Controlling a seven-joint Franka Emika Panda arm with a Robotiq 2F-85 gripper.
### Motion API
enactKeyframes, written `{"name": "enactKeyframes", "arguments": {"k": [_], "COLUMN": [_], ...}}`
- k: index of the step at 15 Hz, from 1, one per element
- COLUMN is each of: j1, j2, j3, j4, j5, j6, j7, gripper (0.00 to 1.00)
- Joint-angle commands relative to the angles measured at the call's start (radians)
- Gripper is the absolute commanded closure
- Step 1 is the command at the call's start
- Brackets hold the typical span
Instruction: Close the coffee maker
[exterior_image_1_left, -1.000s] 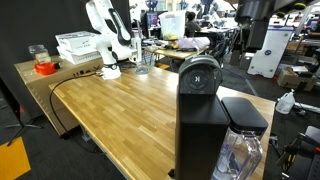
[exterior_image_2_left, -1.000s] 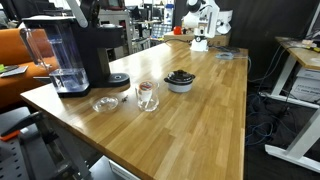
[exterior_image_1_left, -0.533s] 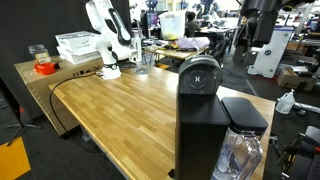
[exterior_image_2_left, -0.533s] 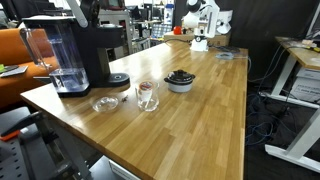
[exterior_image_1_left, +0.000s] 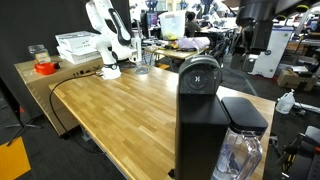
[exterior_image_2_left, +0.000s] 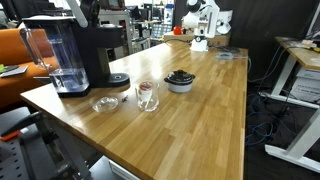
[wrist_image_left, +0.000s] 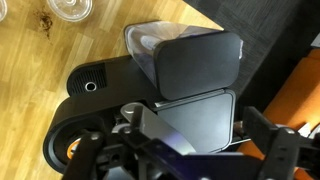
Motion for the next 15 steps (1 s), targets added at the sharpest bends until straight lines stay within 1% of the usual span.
{"name": "enactKeyframes", "arguments": {"k": [1,11,15], "j1": [0.004,0.0,0.012], "j2": [0.005,0.004,-0.001], "j3": [-0.009,-0.004,-0.011], "j4": [0.01,0.011,0.017], "j5": [0.035,0.03,0.074], "j6": [-0.014,-0.034,-0.05], "j7": [-0.036,-0.013,-0.044], "gripper": [0.0,0.0,0.0]}}
